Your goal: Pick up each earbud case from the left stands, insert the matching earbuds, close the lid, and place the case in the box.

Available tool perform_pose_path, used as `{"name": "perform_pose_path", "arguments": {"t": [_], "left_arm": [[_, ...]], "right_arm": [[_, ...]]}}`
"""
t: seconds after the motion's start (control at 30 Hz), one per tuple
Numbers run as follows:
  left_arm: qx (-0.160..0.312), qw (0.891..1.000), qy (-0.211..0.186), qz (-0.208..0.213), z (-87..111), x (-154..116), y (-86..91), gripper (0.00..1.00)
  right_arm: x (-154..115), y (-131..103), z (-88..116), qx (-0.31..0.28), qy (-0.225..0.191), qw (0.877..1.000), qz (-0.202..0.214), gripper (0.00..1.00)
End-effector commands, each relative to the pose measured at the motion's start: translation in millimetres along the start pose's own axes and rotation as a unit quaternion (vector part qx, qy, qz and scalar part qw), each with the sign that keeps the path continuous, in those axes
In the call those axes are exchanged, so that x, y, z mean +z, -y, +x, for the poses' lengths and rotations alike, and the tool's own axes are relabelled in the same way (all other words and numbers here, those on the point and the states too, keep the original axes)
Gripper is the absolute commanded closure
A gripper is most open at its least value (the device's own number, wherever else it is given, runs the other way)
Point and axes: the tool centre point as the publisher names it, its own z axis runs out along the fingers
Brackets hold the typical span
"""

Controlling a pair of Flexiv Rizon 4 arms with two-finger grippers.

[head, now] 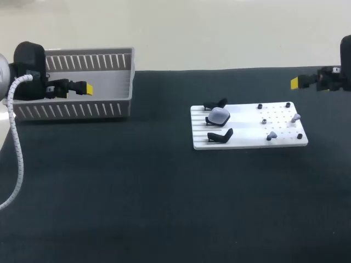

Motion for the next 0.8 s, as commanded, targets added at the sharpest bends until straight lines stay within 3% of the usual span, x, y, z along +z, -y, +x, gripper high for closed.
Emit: {"name": "perform_pose_path", "arguments": {"t": [0.03,0.57,0.8], "left_arm": [[-0.001,1.000,-0.002,-0.004,-0.8,-0.1,1.5,0.00],[-0.001,1.000,-0.002,-0.004,-0.8,-0.1,1.5,0.00],[0.054,0.995,0.011,0.080,5.1,7.8,22.6,0.00]], "right_arm": [[-0.2,0.3,0.2,0.000,0.000,1.000,-0.001,0.00],[-0.2,0.3,0.2,0.000,0.000,1.000,-0.001,0.00],[-0.2,0.3,0.2,0.000,0.000,1.000,-0.001,0.00]]}}
